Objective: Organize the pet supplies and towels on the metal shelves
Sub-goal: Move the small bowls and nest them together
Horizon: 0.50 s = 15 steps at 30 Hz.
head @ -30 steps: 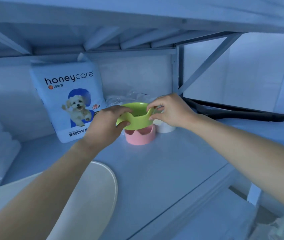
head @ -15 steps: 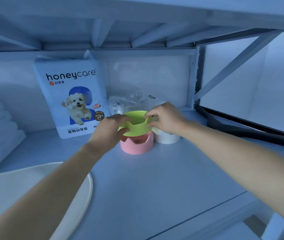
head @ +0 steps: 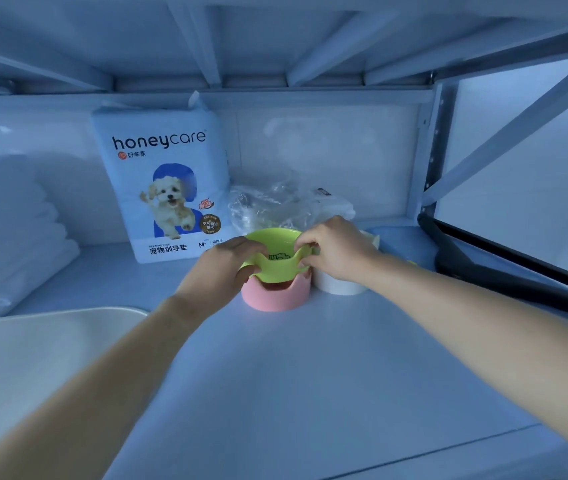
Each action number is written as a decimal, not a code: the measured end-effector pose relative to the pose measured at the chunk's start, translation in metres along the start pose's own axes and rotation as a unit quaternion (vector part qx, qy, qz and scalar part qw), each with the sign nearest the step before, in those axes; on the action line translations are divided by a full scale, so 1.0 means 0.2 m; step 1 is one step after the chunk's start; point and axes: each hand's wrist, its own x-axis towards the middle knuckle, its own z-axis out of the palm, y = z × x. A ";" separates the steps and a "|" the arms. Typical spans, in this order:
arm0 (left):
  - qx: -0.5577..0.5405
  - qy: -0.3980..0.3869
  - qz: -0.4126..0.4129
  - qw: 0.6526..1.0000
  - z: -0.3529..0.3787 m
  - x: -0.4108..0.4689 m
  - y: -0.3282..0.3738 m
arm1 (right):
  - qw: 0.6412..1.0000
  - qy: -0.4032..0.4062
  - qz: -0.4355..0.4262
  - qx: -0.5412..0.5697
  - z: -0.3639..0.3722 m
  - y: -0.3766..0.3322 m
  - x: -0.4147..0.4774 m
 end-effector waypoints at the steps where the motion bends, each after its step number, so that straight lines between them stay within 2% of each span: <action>1: -0.003 -0.002 -0.002 1.000 0.01 -0.01 0.00 | 1.000 -0.005 -0.002 0.005 0.01 0.00 -0.01; 10: -0.052 0.025 -0.011 0.998 0.10 -0.09 -0.04 | 0.999 -0.027 -0.028 0.036 0.07 0.05 -0.02; 15: -0.075 0.023 -0.083 0.994 0.11 -0.15 -0.05 | 0.997 -0.035 -0.028 0.070 0.10 0.04 -0.05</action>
